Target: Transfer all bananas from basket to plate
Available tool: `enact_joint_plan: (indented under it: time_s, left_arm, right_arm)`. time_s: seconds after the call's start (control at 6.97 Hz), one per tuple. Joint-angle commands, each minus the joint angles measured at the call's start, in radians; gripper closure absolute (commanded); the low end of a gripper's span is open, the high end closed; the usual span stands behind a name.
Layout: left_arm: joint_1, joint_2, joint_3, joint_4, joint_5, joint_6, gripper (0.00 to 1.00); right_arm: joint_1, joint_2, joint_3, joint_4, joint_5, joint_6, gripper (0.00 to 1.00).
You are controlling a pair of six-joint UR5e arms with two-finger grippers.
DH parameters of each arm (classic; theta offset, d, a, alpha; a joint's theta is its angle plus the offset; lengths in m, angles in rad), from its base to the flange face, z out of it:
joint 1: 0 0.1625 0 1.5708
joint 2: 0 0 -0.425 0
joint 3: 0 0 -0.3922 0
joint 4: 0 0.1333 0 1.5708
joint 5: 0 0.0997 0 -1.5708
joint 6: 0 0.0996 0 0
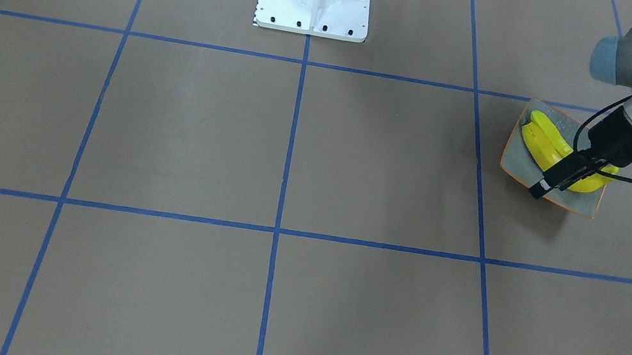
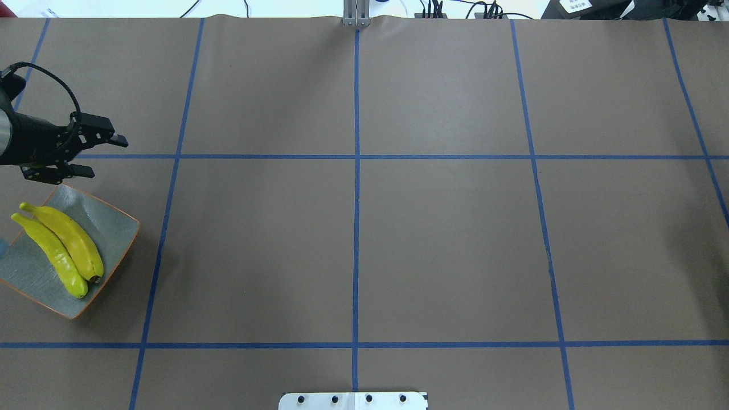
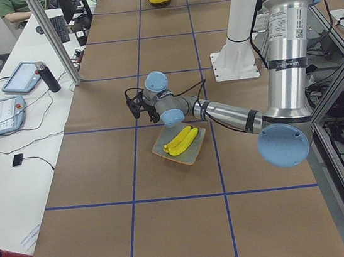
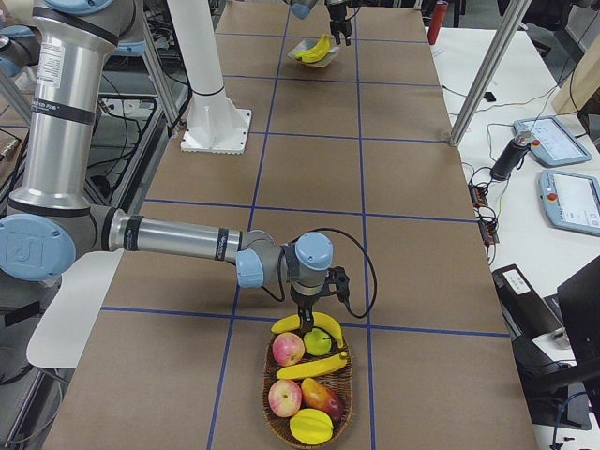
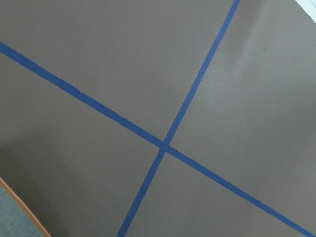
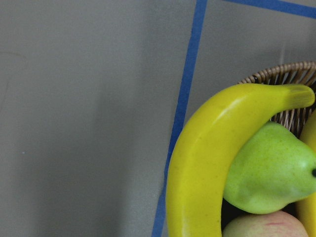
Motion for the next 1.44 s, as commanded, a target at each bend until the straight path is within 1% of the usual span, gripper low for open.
enact_joint_plan:
  time_s: [0.0,0.29,0.57,0.86,1.0,1.15,1.29]
  left_arm:
    - [0.003,0.001,0.005,-0.002,0.0,0.0,0.0]
    - [0.009,0.001,0.012,-0.002,0.008,0.0,0.0]
    - [0.017,0.001,0.054,-0.055,0.014,0.0,0.0]
    - [0.017,0.0,0.071,-0.077,0.014,0.0,0.0]
    - [0.017,0.0,0.071,-0.077,0.014,0.0,0.0]
    - [0.017,0.0,0.071,-0.077,0.014,0.0,0.0]
    - [0.017,0.0,0.071,-0.077,0.014,0.0,0.0]
  right_arm:
    - [-0.016,-0.005,-0.014,-0.002,-0.051,-0.086,0.0]
    - [-0.023,-0.003,-0.019,0.0,-0.053,-0.121,0.0]
    - [-0.033,-0.002,-0.02,-0.002,-0.053,-0.122,0.02]
    - [-0.046,0.005,-0.023,-0.002,-0.053,-0.122,0.11]
    - [-0.051,0.005,-0.023,-0.002,-0.053,-0.123,0.18]
    - [-0.056,0.006,-0.028,-0.002,-0.055,-0.138,0.19]
    - [-0.056,0.008,-0.034,-0.002,-0.055,-0.148,0.21]
